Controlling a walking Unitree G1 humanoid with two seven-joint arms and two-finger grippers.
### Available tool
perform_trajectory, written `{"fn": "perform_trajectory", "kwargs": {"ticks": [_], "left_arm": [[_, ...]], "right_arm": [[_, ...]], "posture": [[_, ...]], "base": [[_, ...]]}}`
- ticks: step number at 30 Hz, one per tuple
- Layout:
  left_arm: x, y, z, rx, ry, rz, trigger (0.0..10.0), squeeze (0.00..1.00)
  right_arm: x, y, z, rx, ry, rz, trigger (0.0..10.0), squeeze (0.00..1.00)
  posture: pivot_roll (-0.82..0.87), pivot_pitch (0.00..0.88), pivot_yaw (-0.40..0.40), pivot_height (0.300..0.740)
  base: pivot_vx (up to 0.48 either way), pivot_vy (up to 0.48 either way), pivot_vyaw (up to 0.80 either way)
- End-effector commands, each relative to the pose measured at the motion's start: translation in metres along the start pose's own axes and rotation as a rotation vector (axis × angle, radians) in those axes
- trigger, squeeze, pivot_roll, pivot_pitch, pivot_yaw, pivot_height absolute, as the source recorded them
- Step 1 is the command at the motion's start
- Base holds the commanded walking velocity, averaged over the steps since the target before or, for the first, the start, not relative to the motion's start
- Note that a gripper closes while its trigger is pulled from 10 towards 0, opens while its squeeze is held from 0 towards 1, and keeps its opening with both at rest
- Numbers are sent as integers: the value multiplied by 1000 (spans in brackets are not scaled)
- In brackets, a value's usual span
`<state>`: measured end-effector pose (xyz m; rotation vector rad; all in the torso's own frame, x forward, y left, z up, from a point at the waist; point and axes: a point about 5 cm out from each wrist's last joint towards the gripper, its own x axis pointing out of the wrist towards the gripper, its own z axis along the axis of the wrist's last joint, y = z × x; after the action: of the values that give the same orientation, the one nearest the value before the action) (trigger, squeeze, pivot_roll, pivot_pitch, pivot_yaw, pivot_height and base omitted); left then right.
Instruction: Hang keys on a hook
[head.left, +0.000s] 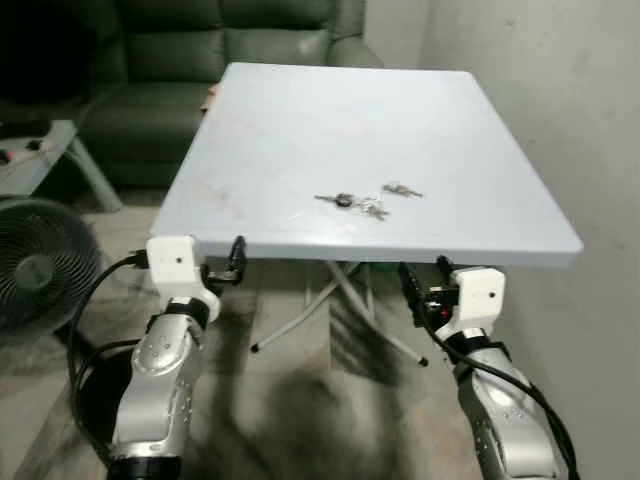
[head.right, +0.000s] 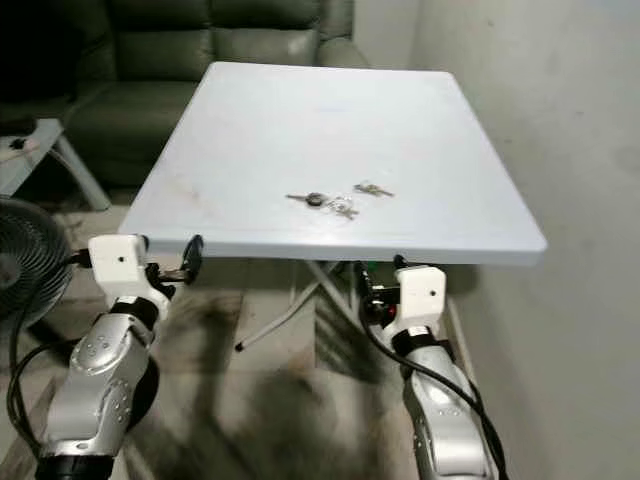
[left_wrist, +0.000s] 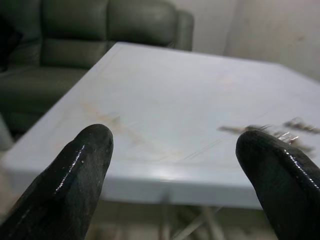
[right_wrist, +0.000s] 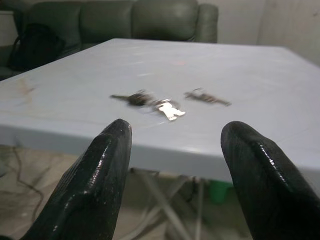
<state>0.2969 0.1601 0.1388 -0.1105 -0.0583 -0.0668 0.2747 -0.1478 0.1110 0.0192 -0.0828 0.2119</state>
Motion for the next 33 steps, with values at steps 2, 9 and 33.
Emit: {"fn": "perform_trajectory", "kwargs": {"ticks": [2, 9, 33], "left_arm": [[-2, -3, -2, 3, 10, -11, 10000, 0], [-1, -4, -2, 3, 12, -16, 10000, 0], [-1, -5, -3, -1, 10, -18, 10000, 0]], "right_arm": [[-1, -4, 2, -10, -2, -10, 10000, 0], [-2, -3, 1, -22, 4, 5, 10000, 0], [1, -2, 4, -20, -11, 32, 10000, 0]], "posture": [[29, 0, 16, 740], [26, 0, 15, 740], [32, 0, 7, 740]], "base": [[274, 0, 0], [280, 0, 0], [278, 0, 335]]}}
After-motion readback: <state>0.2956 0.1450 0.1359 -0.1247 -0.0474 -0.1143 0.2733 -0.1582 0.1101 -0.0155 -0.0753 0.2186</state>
